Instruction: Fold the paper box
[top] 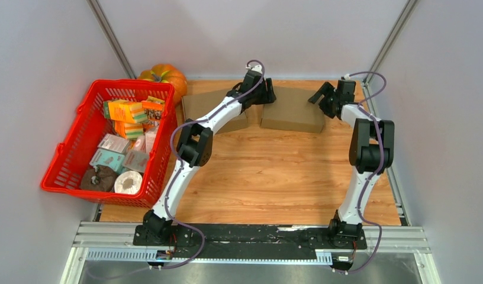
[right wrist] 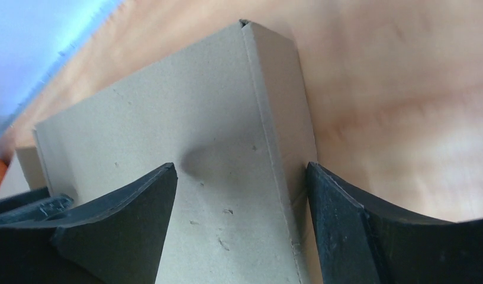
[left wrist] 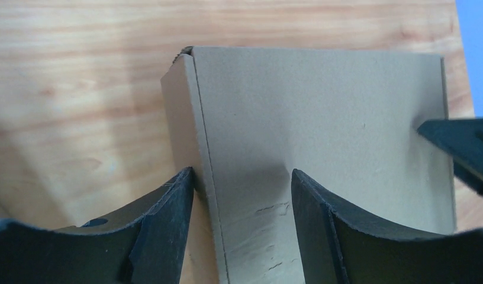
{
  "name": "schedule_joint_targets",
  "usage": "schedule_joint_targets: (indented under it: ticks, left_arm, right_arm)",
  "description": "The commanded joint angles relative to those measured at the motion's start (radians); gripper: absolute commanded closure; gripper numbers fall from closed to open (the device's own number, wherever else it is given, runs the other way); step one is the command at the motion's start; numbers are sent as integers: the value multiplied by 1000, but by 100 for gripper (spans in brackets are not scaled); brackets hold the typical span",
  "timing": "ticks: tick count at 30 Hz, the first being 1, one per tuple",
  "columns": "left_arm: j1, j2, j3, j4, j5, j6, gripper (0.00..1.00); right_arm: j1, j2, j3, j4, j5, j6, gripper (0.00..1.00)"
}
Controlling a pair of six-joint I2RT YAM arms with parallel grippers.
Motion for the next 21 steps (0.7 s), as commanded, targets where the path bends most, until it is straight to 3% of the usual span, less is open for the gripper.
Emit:
schedule_joint_targets:
  ticks: [1,6,9,13,18,19,21]
  left_arm:
    - [-38,46,102,133,148,-33,33]
    - [20,-19,93,42,127,36,15]
    - [43,-121,83,-44,66,116,15]
    - [115,-248,94,-165,61,143,15]
    - [180,-413,128,-304,130,134,15]
    - [181,-449,126,-365,142,154,17]
    - [154,-590,39,-397,167,197,25]
  right_arm:
    - [63,144,237,196,-289,-36,20]
    - [63,267,478,139,-333,-78,11]
    - [62,199,459,7,-251,-141,0]
    - [-33,4,308,-72,-36,-156,0]
    - [-70,-53,549,-495,185,-319,0]
    - [-67,-68,593,-537,281,-331,0]
    - [-43,-150,603,-632,308,-326,0]
